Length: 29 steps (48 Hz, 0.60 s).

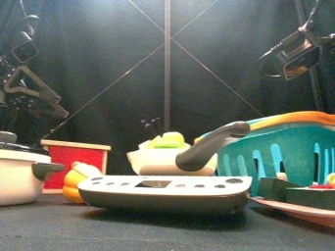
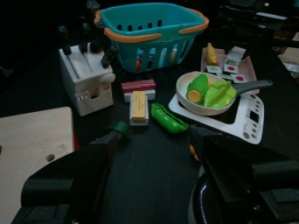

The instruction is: Grab eggshell from basket

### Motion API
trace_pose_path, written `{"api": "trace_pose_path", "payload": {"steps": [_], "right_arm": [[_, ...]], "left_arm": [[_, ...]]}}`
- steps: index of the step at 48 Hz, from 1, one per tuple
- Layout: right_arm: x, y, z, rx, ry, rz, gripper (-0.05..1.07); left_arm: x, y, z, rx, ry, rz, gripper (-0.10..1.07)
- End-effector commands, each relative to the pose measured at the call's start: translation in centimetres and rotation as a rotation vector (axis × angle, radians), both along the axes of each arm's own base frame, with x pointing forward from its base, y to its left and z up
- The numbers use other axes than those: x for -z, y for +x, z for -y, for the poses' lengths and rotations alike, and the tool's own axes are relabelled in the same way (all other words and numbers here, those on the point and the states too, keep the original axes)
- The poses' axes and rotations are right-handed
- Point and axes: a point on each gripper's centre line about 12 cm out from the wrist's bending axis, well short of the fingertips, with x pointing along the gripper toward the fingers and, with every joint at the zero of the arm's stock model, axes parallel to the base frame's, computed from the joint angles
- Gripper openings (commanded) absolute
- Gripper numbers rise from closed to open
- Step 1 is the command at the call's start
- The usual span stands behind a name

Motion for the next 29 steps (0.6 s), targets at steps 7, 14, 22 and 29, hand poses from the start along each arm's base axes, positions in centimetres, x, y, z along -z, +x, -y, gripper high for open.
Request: {"api": "trace_pose_path", "payload": {"steps": [7,14,22,29], "right_arm": [[-4.3,2.4,0.3,-0.068,-0.003,0.155,0.87],[-8.0,3.9,2.4,-0.092,-0.062,0.267,0.87],[-11.4,4.6,7.1,-0.014,-0.161,0.357,0.87],[-13.0,4.0,12.1,0.095,-0.235,0.416,0.87]], "left_arm": [[-0.5,0.3,0.0,0.000,0.001,0.014,0.98],[-0.5,0.3,-0.1,0.000,0.001,0.014,0.98],[-0.7,0.3,-0.1,0.001,0.002,0.018,0.98],[-0.7,0.3,-0.1,-0.001,0.003,0.018,0.98]]}}
